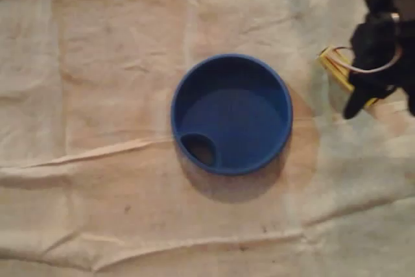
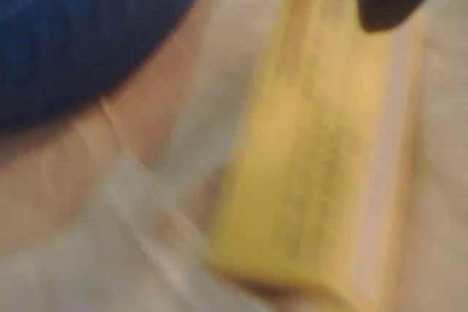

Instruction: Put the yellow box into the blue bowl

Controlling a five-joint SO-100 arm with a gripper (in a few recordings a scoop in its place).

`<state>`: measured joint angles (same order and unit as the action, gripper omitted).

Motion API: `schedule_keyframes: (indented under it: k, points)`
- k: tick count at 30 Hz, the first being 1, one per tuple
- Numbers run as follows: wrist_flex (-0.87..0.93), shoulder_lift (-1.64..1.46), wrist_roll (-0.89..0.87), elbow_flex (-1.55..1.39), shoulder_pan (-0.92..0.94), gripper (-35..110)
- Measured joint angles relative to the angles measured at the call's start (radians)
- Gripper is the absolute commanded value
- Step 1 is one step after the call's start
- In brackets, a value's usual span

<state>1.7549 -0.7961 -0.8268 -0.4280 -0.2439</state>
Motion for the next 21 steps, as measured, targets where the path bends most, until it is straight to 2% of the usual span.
schedule_keyframes:
  k: [21]
  points:
    - [-0.002, 0.137, 0.000, 0.009, -0.015, 32]
